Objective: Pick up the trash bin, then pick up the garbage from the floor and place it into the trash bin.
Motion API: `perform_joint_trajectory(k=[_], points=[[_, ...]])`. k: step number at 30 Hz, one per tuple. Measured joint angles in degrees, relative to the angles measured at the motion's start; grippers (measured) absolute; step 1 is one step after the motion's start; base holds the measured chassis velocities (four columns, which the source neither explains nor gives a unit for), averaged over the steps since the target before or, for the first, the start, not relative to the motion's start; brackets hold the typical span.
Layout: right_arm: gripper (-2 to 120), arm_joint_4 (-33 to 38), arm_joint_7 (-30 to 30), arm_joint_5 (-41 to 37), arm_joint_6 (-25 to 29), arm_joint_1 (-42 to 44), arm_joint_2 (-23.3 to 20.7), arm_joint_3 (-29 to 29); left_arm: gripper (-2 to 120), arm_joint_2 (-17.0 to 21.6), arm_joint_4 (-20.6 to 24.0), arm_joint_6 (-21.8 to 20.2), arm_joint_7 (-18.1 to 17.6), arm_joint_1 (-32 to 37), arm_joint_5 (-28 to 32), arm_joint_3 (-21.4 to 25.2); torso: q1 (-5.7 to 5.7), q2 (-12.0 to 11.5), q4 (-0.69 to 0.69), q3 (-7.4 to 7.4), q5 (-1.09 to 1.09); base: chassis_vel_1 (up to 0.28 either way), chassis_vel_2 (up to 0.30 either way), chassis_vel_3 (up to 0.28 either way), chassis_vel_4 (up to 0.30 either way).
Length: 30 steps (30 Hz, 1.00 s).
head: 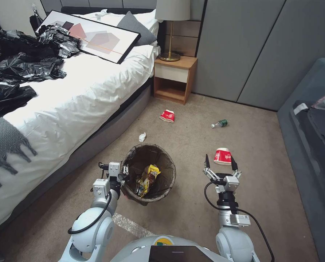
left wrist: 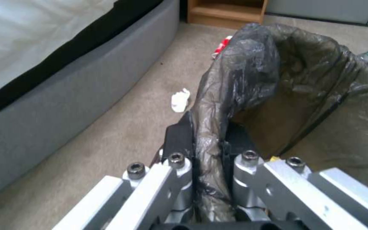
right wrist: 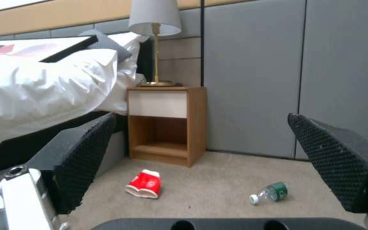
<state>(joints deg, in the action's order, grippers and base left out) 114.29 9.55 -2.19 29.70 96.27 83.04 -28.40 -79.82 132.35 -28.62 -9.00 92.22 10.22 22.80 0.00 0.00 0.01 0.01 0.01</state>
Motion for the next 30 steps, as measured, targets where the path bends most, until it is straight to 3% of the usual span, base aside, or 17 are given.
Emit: perform_joint_trajectory(k=[30], points=[[96, 0.19, -0.59, 0.16, -0.09, -0.54, -0.41, -0.8, 7, 0.24, 0.23, -0.05, -0.08, 0.11, -0.02, -0.08, 0.0, 0.0, 0.0, -0.01, -0.01, -0.173, 0.177, 0.17, -0.174]])
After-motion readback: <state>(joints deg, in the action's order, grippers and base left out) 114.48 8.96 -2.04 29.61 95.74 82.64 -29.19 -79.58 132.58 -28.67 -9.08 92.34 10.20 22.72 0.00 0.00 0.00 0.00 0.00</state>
